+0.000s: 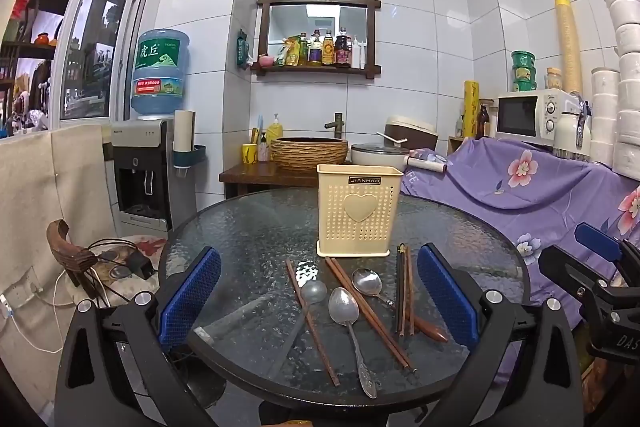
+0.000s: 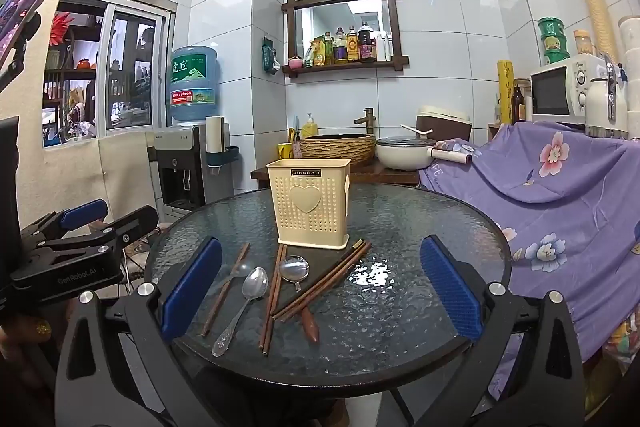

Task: Organize utensils

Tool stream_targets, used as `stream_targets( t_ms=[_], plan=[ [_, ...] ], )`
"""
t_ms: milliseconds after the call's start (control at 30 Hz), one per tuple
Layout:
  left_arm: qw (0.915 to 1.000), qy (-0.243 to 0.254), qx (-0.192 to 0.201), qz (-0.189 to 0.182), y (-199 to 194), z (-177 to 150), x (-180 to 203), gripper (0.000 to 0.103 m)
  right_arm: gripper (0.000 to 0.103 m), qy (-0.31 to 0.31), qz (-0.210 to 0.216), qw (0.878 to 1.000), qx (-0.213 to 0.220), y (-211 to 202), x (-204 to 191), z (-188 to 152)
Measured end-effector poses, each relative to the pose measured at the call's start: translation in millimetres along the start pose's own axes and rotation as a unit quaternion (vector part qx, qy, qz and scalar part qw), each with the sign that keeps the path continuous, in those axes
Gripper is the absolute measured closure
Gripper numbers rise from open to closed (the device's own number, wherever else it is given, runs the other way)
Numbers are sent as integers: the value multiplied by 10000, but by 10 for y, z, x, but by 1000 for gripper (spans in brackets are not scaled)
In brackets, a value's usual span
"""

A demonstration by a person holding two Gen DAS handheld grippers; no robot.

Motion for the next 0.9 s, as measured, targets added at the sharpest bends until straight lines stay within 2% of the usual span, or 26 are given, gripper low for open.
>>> stream_targets(
  t_ms=[900],
  plan=[
    [10000, 1, -53, 6, 43, -75, -29, 6, 5, 16, 1, 10000, -29, 22, 4, -58]
  ],
)
Point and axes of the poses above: each gripper's, at about its wrist camera, not at the fingertips, and y roughly the way its jaws point, x to its right, z to its top, the point moved 10 cm from there along y, roughly the way its jaws point, and after that the axes turned 14 degrees about -z, right-handed, at the moved point
